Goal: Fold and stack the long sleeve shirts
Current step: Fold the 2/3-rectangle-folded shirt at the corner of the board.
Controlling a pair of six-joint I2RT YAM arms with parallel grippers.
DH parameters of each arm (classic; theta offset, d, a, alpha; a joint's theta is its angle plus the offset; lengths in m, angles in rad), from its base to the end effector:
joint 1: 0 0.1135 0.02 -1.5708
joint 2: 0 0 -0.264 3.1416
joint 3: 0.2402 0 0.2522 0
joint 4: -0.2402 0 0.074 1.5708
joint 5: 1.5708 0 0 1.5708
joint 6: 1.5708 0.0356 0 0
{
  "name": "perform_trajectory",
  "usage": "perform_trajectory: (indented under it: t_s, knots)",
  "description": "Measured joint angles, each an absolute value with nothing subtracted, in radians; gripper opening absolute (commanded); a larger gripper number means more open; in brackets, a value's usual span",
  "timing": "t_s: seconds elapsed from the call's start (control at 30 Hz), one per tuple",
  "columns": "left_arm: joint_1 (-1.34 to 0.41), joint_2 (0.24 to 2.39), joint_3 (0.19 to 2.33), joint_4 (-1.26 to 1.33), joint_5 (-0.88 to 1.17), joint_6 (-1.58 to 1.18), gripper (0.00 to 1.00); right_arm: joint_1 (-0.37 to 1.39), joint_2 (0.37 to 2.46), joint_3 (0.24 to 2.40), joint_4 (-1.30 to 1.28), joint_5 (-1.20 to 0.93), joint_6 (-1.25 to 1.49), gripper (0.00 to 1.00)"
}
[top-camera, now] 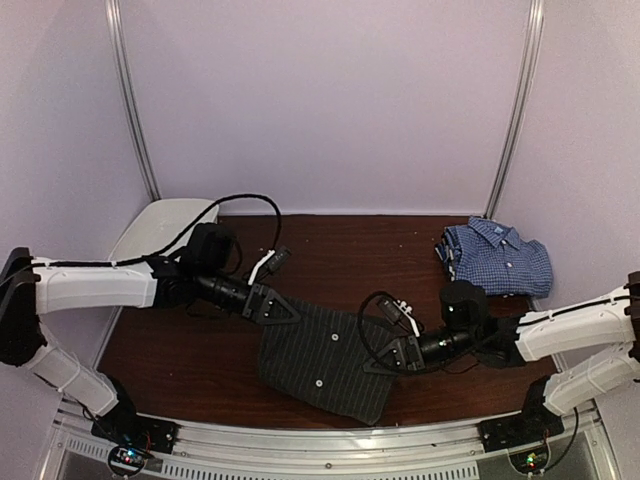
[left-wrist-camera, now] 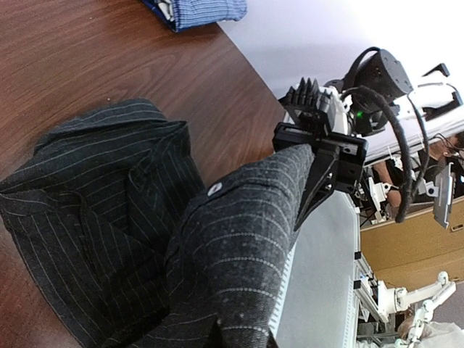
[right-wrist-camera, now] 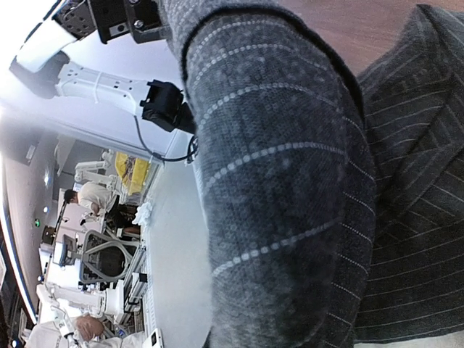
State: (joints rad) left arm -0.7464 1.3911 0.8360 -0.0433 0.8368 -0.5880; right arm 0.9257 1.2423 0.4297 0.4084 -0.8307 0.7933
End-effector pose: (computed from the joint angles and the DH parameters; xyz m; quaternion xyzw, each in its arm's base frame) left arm 0.1975 -0.2187 0.2400 0.2532 0.7903 -0.5464 0.1131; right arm 0.1215 0.2051 0.1882 -0.2723 0.7473 0.6016 0.0739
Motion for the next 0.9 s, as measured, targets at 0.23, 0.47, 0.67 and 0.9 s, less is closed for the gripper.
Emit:
perform_trajectory:
  t_s: [0.23,0.47,0.67,0.9]
  knots:
    - [-0.712,1.607,0.974,-0.088,0.806,-0.558,0.00,0.815,1.349,0.432,0.408,-0.850,0.796,0.03]
    - [-0.686,1.771,1.100,-0.118,0.794,-0.516,0.02,0.701,1.439,0.448,0.423,-0.894,0.772,0.16]
    - [-0.663,1.878,1.179,-0.151,0.762,-0.487,0.09,0.625,1.491,0.468,0.398,-0.917,0.726,0.33]
    - [-0.660,1.980,1.243,-0.152,0.728,-0.464,0.27,0.570,1.526,0.497,0.315,-0.902,0.657,0.37]
